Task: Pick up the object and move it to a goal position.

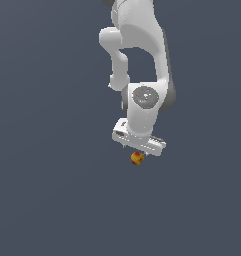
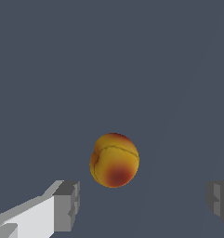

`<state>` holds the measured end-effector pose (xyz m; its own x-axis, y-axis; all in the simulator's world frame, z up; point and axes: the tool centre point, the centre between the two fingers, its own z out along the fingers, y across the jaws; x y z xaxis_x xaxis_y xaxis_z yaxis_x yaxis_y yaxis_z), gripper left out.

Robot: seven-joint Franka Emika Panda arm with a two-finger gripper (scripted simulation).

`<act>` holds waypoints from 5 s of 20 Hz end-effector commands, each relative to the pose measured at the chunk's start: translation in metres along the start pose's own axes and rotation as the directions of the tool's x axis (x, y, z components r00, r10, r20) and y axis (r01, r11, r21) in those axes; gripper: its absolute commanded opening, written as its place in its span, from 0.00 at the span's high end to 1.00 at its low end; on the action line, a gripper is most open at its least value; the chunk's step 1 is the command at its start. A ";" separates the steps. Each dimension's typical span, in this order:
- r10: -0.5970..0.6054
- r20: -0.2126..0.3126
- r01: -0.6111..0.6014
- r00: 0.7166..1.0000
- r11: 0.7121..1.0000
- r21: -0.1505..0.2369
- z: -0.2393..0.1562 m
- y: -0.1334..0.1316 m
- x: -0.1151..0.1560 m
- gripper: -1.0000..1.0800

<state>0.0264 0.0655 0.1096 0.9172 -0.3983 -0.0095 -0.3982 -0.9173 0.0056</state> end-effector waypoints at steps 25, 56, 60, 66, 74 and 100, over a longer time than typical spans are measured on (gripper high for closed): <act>0.201 -0.008 -0.201 0.980 0.980 0.007 0.044 -0.028 0.001 0.04; 0.218 -0.021 -0.218 0.976 0.976 0.010 0.065 0.006 0.042 1.00; 0.215 -0.018 -0.215 0.976 0.977 0.010 0.064 0.026 0.065 1.00; 0.211 -0.015 -0.211 0.977 0.977 0.009 0.063 0.059 0.106 1.00; 0.207 -0.011 -0.206 0.978 0.978 0.008 0.062 0.093 0.151 1.00; 0.204 -0.007 -0.204 0.979 0.979 0.007 0.054 0.132 0.189 1.00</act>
<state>0.1458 -0.1265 0.0520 0.8165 -0.5773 -0.0026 -0.5773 -0.8165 0.0016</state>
